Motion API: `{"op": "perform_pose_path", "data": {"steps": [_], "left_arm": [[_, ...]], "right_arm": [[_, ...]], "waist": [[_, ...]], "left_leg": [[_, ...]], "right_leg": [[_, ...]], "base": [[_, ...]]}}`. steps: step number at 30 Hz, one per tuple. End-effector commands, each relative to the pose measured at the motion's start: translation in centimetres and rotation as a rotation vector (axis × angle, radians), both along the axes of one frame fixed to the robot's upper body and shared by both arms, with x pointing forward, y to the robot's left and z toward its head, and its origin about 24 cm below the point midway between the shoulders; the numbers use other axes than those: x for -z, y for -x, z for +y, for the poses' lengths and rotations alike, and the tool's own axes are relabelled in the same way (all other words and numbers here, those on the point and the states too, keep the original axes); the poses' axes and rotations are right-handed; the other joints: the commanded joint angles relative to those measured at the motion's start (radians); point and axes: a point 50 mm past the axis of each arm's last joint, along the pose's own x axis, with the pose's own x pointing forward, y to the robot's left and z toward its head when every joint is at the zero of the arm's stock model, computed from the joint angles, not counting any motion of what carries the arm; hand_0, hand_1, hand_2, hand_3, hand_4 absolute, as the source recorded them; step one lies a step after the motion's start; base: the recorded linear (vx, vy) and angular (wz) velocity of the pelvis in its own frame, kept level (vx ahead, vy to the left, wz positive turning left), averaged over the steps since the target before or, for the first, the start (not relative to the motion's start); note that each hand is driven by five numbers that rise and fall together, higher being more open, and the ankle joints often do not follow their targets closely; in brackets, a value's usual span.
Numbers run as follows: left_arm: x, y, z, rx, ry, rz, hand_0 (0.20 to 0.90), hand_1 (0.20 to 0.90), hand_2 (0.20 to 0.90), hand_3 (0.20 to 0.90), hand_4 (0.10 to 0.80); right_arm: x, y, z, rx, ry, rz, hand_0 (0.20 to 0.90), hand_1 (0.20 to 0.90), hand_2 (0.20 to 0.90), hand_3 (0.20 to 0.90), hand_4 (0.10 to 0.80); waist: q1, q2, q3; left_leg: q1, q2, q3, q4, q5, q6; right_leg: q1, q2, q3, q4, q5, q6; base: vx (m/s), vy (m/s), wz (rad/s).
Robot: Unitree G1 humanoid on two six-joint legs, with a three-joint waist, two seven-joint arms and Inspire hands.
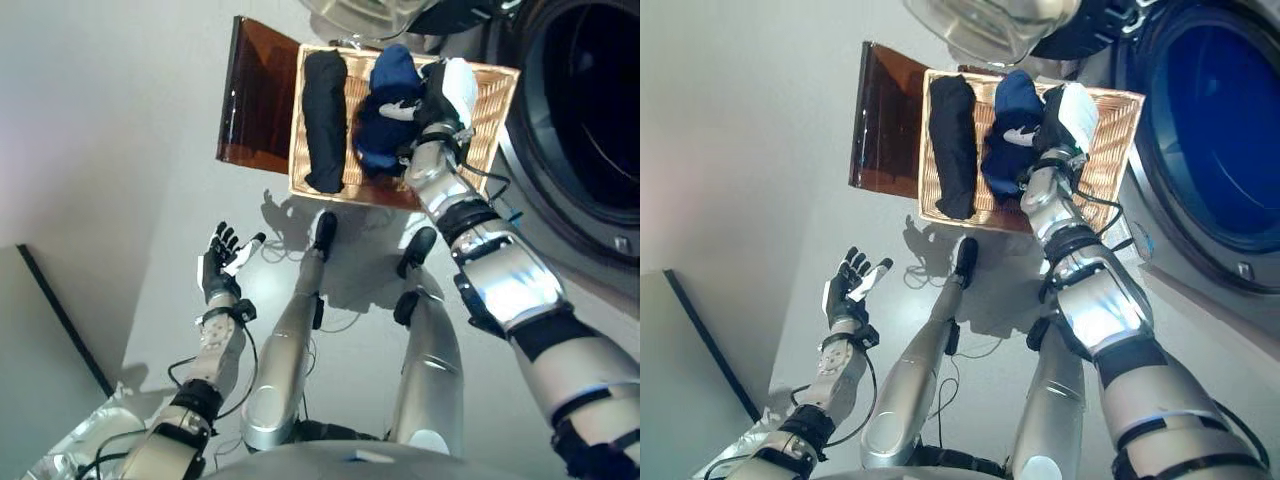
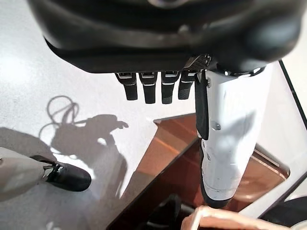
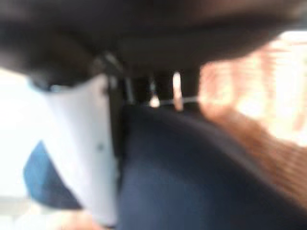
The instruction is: Pick up the clothes and place them into the washing machine
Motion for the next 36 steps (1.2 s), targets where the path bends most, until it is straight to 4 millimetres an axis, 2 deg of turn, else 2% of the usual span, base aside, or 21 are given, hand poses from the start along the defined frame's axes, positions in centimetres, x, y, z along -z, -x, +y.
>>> {"op": "perform_pose_path", "data": {"steps": [1, 3, 4, 5, 8, 10, 13, 14, 20, 29, 36], "left_arm": [[1.5, 1.2, 0.5, -0.024, -0.030, 0.069, 0.900, 0.900, 0.900, 0.900, 0.800], [1.7, 1.3, 0.6, -0.027, -0.031, 0.077, 0.900, 0.900, 0.900, 0.900, 0.800], [2.3, 1.8, 0.6, -0.028, -0.027, 0.109, 0.900, 0.900, 0.900, 0.900, 0.800], [2.3, 1.7, 0.6, -0.028, -0.027, 0.107, 0.900, 0.900, 0.900, 0.900, 0.800], [3.2, 2.4, 0.6, -0.021, -0.016, 0.148, 0.900, 0.900, 0.900, 0.900, 0.800], [3.2, 2.5, 0.5, -0.016, -0.011, 0.151, 0.900, 0.900, 0.900, 0.900, 0.800], [3.7, 3.0, 0.1, 0.008, 0.006, 0.169, 0.900, 0.900, 0.900, 0.900, 0.800], [3.7, 3.0, 0.1, 0.008, 0.006, 0.168, 0.900, 0.900, 0.900, 0.900, 0.800], [4.1, 3.4, -0.8, 0.049, 0.055, 0.179, 0.900, 0.900, 0.900, 0.900, 0.800], [4.3, 3.7, -1.5, 0.068, 0.095, 0.185, 0.900, 0.900, 0.900, 0.900, 0.800], [3.9, 3.2, -2.3, 0.088, 0.127, 0.160, 0.900, 0.900, 0.900, 0.900, 0.800]], "right_arm": [[-5.5, 0.7, 0.6, -0.120, -0.211, -0.299, 0.200, 0.200, 0.200, 0.200, 0.300], [-5.5, 0.9, 0.4, -0.131, -0.237, -0.313, 0.200, 0.200, 0.200, 0.200, 0.300], [-5.4, 1.3, 0.0, -0.163, -0.321, -0.344, 0.200, 0.200, 0.200, 0.200, 0.300], [-5.4, 1.3, 0.0, -0.163, -0.321, -0.345, 0.200, 0.200, 0.200, 0.200, 0.300], [-4.6, 2.1, -1.0, -0.213, -0.461, -0.383, 0.200, 0.200, 0.200, 0.200, 0.300], [-4.6, 2.2, -1.3, -0.228, -0.486, -0.393, 0.200, 0.200, 0.200, 0.200, 0.300], [-3.6, 2.9, -2.1, -0.288, -0.672, -0.425, 0.200, 0.200, 0.200, 0.200, 0.300], [-3.6, 2.9, -2.1, -0.288, -0.672, -0.425, 0.200, 0.200, 0.200, 0.200, 0.300], [-2.0, 3.3, -4.7, -0.290, -0.990, -0.498, 0.200, 0.200, 0.200, 0.200, 0.300], [-2.0, 2.9, -6.6, -0.242, -1.126, -0.528, 0.200, 0.200, 0.200, 0.200, 0.300], [-0.4, 2.2, -6.9, -0.198, -1.289, -0.510, 0.200, 0.200, 0.200, 0.200, 0.300]], "waist": [[-0.028, 0.036, 0.001], [-0.033, 0.034, 0.001], [-0.047, 0.030, 0.001], [-0.045, 0.030, 0.001], [-0.069, 0.033, 0.001], [-0.071, 0.036, 0.001], [-0.088, 0.039, 0.001], [-0.088, 0.039, 0.001], [-0.104, 0.056, -0.014], [-0.104, 0.071, -0.013], [-0.101, 0.078, 0.001]], "left_leg": [[0.057, -0.056, 0.092, -0.026, -0.049, -0.042], [0.066, -0.054, 0.097, -0.026, -0.050, -0.041], [0.093, -0.056, 0.103, -0.026, -0.058, -0.039], [0.090, -0.054, 0.104, -0.026, -0.056, -0.039], [0.142, -0.058, 0.114, -0.026, -0.069, -0.035], [0.149, -0.057, 0.115, -0.026, -0.068, -0.034], [0.187, -0.059, 0.121, -0.026, -0.078, -0.030], [0.187, -0.059, 0.121, -0.026, -0.077, -0.030], [0.211, -0.065, 0.123, -0.026, -0.092, -0.030], [0.195, -0.061, 0.132, -0.026, -0.091, -0.034], [0.177, -0.059, 0.137, -0.026, -0.089, -0.037]], "right_leg": [[0.117, 0.006, 0.081, -0.087, -0.027, 0.059], [0.124, 0.009, 0.084, -0.092, -0.022, 0.058], [0.150, 0.008, 0.088, -0.093, -0.029, 0.059], [0.148, 0.009, 0.089, -0.097, -0.023, 0.059], [0.193, 0.010, 0.101, -0.095, -0.033, 0.058], [0.201, 0.013, 0.105, -0.100, -0.028, 0.058], [0.236, 0.015, 0.110, -0.101, -0.036, 0.055], [0.236, 0.015, 0.110, -0.102, -0.036, 0.055], [0.256, 0.017, 0.120, -0.097, -0.054, 0.053], [0.230, 0.028, 0.134, -0.090, -0.051, 0.047], [0.202, 0.031, 0.139, -0.076, -0.056, 0.043]], "base": [[0.024, -0.025, -0.14], [0.030, -0.018, -0.13], [0.032, -0.014, -0.12], [0.037, -0.003, -0.13], [0.047, 0.007, -0.11], [0.025, -0.005, -0.04], [0.040, -0.010, -0.06], [0.000, 0.000, 0.00], [0.030, -0.010, -0.02], [0.000, 0.000, 0.00], [0.000, 0.000, 0.00]]}}
